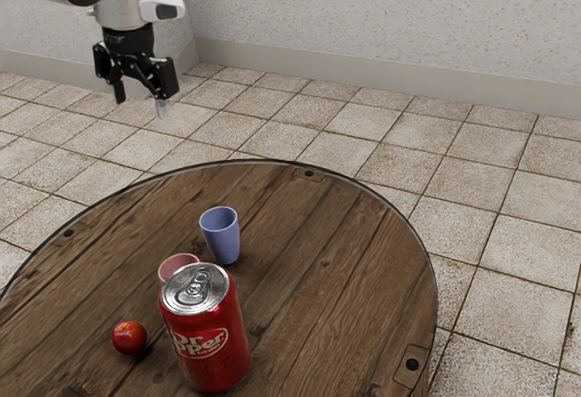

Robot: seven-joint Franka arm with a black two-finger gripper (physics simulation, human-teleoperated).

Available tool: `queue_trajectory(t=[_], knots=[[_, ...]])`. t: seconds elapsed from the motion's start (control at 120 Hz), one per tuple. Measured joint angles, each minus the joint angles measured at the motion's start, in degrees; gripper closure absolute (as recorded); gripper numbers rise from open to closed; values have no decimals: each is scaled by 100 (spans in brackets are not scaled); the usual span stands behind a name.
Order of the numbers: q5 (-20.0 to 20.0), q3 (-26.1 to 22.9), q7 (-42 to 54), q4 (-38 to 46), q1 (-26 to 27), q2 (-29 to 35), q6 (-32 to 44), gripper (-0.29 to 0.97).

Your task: Place the left cup onto the right cup

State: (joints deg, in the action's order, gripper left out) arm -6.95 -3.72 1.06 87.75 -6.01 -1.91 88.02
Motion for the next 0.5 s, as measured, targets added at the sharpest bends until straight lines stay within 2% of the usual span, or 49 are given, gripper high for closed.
queue_trajectory(t=[0.15, 0.35, 0.5], knots=[[-108, -239, -12, -58, -145, -156, 126, 0], [-234, -359, -161, -68, 161, -496, 321, 0], [-285, -390, -357, 435, 136, -452, 653, 0]])
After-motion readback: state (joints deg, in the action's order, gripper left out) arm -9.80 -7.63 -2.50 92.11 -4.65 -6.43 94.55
